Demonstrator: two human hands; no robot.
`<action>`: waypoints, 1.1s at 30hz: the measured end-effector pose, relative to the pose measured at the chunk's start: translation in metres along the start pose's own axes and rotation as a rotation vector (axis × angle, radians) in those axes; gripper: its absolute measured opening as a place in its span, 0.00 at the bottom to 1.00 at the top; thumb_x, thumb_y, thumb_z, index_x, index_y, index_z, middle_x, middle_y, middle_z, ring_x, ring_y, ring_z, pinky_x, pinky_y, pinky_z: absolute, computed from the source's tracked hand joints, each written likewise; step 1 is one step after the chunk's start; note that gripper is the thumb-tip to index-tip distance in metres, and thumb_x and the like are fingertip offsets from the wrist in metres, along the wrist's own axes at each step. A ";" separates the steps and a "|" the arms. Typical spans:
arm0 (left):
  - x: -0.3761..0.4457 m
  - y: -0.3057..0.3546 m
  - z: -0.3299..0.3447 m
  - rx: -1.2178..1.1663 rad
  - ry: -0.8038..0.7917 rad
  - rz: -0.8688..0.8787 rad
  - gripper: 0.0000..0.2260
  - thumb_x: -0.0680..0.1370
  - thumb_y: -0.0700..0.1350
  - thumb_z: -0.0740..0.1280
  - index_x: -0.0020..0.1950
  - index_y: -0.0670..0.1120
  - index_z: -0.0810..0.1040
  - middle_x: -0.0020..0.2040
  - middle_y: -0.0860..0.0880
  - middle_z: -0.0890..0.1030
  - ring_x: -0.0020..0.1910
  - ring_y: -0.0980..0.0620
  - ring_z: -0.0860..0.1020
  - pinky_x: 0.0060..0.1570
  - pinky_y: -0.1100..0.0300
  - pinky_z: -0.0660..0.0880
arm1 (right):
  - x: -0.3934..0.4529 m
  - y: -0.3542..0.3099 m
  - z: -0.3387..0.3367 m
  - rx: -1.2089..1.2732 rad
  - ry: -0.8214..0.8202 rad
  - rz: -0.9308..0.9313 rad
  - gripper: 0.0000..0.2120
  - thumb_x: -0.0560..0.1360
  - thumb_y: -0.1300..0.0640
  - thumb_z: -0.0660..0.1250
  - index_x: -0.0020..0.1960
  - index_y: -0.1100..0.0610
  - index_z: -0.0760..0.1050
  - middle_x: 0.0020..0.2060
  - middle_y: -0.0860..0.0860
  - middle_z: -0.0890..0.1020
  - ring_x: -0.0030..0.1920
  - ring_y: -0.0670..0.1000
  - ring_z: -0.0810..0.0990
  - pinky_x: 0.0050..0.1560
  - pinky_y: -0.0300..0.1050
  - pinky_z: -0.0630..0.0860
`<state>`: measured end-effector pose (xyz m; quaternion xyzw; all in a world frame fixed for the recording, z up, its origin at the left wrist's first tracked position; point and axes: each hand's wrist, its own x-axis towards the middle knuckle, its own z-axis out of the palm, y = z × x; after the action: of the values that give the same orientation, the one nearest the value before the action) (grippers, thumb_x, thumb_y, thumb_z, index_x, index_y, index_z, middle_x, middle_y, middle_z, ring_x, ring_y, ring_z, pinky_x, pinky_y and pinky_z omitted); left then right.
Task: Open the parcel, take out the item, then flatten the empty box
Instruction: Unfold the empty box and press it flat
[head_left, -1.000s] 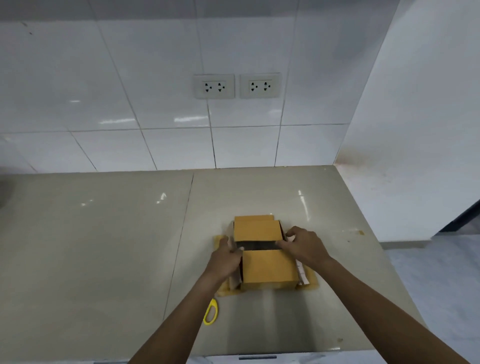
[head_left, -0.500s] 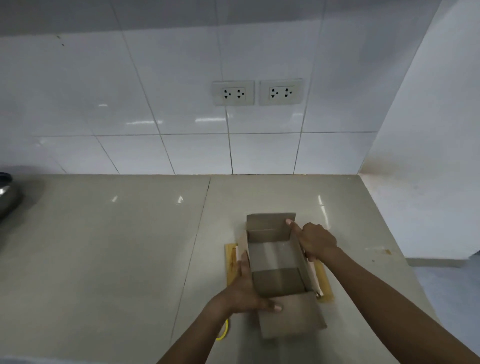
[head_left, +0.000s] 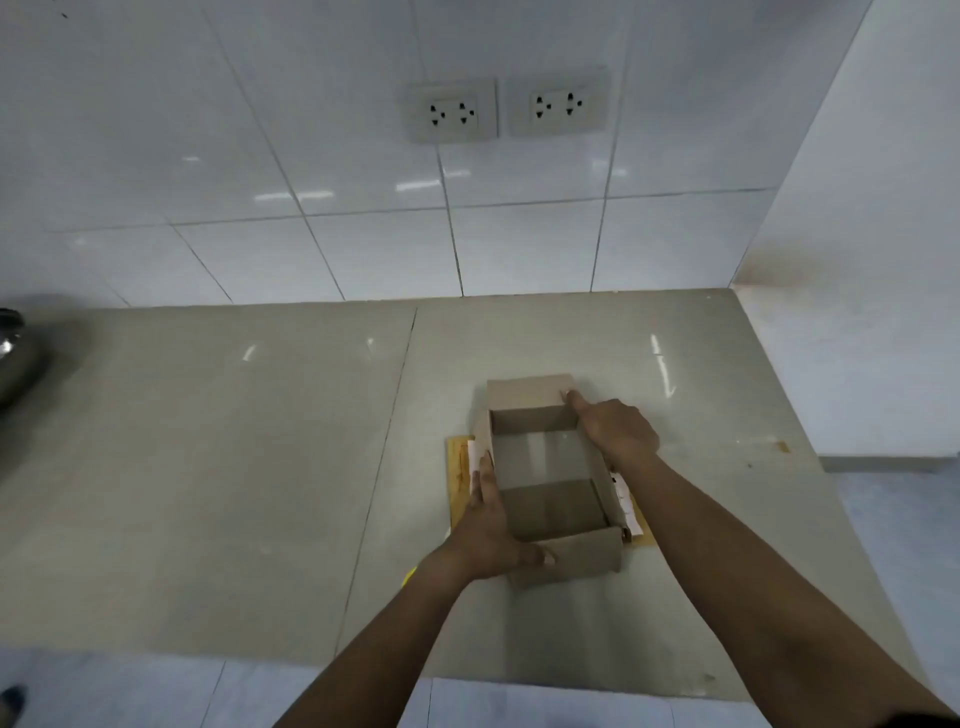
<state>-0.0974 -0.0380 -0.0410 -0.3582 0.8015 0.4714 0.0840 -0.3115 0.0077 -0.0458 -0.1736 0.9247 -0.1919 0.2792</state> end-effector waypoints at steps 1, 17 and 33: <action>0.000 -0.001 -0.001 0.009 -0.014 -0.004 0.67 0.63 0.53 0.81 0.72 0.48 0.23 0.78 0.49 0.32 0.78 0.48 0.40 0.76 0.49 0.55 | -0.003 0.000 -0.001 0.026 -0.019 0.000 0.41 0.71 0.25 0.47 0.49 0.59 0.79 0.44 0.56 0.82 0.42 0.58 0.81 0.50 0.52 0.78; 0.000 0.029 -0.062 -0.931 0.078 -0.181 0.14 0.75 0.55 0.69 0.55 0.48 0.80 0.48 0.48 0.84 0.43 0.50 0.82 0.42 0.57 0.78 | -0.051 0.014 -0.044 0.772 -0.289 0.220 0.43 0.72 0.24 0.43 0.67 0.55 0.69 0.55 0.56 0.79 0.53 0.59 0.77 0.48 0.57 0.72; -0.031 0.007 -0.100 -0.477 0.249 0.408 0.12 0.76 0.33 0.66 0.56 0.46 0.79 0.49 0.49 0.83 0.51 0.46 0.81 0.47 0.50 0.81 | -0.079 0.033 -0.066 0.903 -0.061 -0.093 0.32 0.78 0.31 0.45 0.52 0.54 0.76 0.56 0.54 0.79 0.58 0.56 0.76 0.64 0.63 0.64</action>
<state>-0.0590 -0.1016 0.0331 -0.2549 0.7280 0.6054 -0.1964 -0.2956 0.0872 0.0255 -0.0816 0.7309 -0.5832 0.3450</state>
